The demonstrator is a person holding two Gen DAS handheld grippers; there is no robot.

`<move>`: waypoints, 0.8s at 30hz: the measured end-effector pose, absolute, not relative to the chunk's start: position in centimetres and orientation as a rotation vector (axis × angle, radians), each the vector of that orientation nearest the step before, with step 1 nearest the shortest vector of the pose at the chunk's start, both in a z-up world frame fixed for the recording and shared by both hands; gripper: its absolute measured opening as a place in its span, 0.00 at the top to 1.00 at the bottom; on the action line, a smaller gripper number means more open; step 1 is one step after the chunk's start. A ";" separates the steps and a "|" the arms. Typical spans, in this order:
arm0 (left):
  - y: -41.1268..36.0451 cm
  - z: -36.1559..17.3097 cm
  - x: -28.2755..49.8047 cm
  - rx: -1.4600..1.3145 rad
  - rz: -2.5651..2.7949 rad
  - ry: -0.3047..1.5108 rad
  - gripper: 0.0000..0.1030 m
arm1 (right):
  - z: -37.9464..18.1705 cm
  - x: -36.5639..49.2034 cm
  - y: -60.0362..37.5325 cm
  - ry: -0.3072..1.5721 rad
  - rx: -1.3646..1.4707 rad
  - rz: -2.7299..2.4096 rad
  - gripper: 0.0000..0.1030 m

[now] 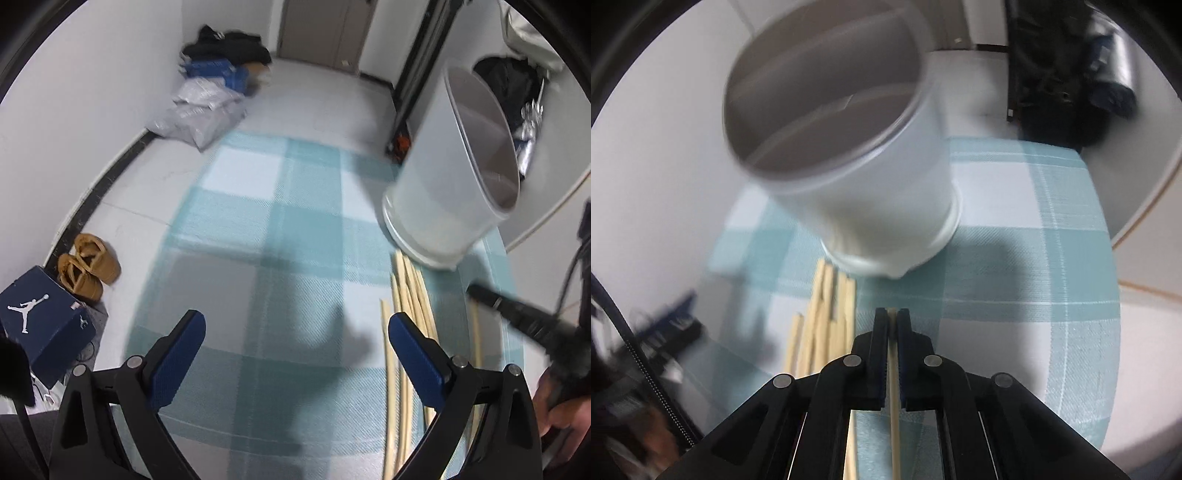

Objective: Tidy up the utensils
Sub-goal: 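Lift the chopstick with the right gripper toward the left gripper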

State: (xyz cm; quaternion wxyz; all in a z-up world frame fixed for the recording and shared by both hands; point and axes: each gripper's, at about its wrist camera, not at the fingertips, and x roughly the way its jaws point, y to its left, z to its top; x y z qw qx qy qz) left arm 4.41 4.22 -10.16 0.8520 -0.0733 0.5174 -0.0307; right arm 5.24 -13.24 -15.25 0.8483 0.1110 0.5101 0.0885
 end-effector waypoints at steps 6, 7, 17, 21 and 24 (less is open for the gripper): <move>2.0 -10.7 4.5 -0.029 -0.070 1.108 0.05 | -12.0 5.2 -17.1 0.932 0.473 0.222 0.96; 1.6 -11.0 4.6 -0.014 -0.085 1.128 0.05 | -11.4 5.2 -17.8 0.904 0.513 0.227 0.96; -0.1 -12.8 5.7 0.049 -0.059 1.212 0.23 | -9.3 4.5 -24.4 0.764 0.805 0.253 0.96; 0.0 -12.4 6.2 0.016 -0.060 1.229 0.37 | -7.5 3.3 -25.0 0.706 0.782 0.252 0.96; -1.1 -12.5 6.3 0.028 -0.079 1.245 0.45 | -6.1 2.0 -24.5 0.676 0.749 0.262 0.96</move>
